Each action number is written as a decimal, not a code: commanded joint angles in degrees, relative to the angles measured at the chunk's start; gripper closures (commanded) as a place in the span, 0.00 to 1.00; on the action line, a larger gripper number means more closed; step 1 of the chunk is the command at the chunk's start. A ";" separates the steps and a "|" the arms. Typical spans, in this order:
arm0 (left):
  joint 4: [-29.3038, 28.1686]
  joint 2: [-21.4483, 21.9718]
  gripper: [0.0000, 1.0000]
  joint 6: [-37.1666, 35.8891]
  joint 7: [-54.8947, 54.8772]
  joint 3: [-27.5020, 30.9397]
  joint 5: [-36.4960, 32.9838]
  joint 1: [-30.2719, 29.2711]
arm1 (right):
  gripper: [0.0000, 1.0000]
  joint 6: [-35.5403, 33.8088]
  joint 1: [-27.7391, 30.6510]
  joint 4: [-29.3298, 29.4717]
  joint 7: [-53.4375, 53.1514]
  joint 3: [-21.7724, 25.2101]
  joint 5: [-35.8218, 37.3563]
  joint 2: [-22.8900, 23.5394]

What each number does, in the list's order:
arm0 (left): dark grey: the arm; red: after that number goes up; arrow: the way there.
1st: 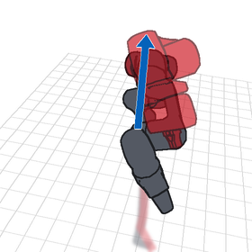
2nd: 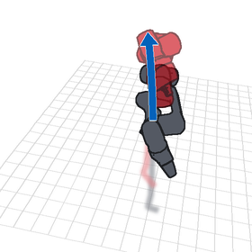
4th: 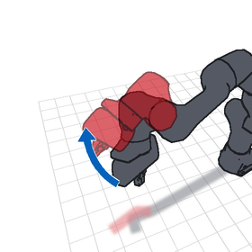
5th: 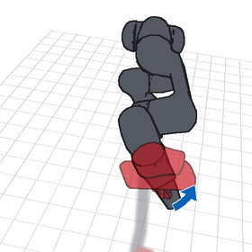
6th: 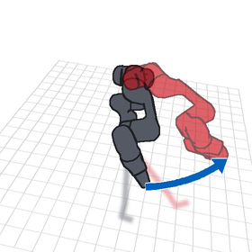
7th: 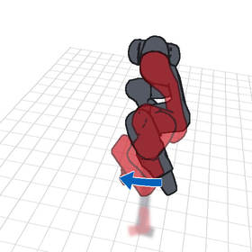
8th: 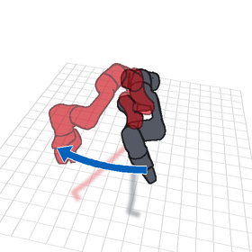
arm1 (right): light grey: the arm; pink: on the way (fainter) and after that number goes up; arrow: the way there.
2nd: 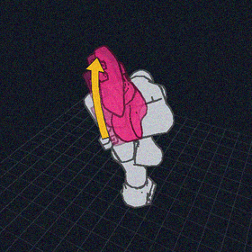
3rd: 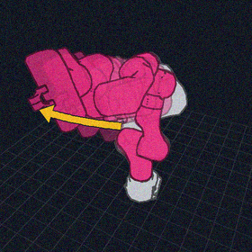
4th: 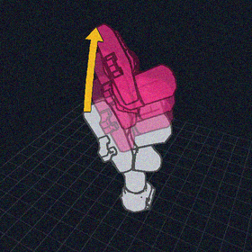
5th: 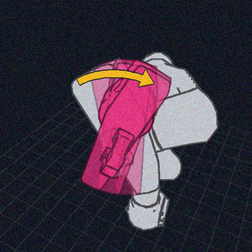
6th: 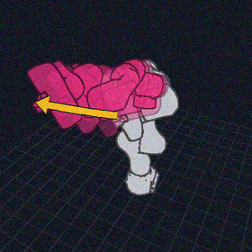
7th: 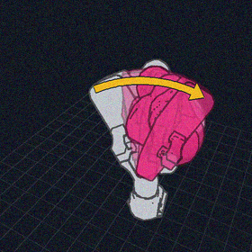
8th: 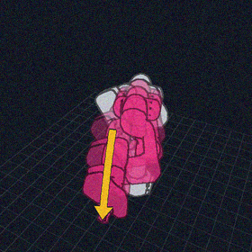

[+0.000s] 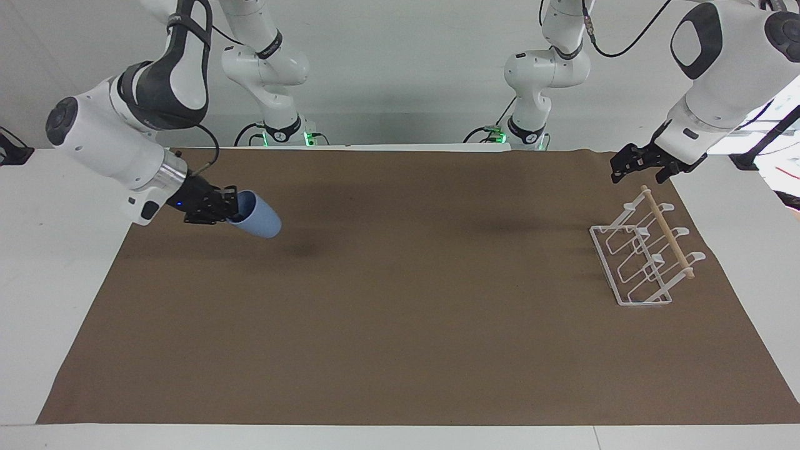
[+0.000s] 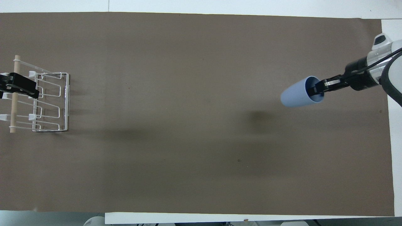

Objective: Hang cup on cup holder
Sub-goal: 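Lift the blue cup sideways with the right gripper toward the left gripper, then close the left gripper on the cup base held by the right gripper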

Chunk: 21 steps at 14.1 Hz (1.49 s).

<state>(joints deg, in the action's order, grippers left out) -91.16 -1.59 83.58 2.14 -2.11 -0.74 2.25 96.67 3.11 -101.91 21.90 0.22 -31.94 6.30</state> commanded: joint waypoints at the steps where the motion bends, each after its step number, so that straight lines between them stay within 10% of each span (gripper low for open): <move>1: -2.01 1.67 0.00 0.35 7.86 0.17 -0.76 1.09 | 1.00 1.49 -3.18 -0.31 -5.35 -0.14 -10.55 0.38; 4: -3.76 2.03 0.00 2.53 12.16 0.09 2.82 1.18 | 1.00 5.18 -6.87 -3.11 -9.22 -0.14 -25.66 -0.58; 12: -4.82 -1.23 0.00 19.59 70.32 -0.09 9.24 14.79 | 1.00 27.41 -26.29 -14.72 -8.54 -0.14 -58.47 -4.80; 21: -1.40 -2.72 0.00 19.69 95.68 0.00 12.51 21.74 | 1.00 28.57 -27.19 -16.48 -8.71 -0.14 -61.75 -5.07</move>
<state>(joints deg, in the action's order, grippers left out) -94.21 -3.64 104.50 96.38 -3.02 10.74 22.87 125.12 -24.52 -116.09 13.24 0.35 -92.37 2.81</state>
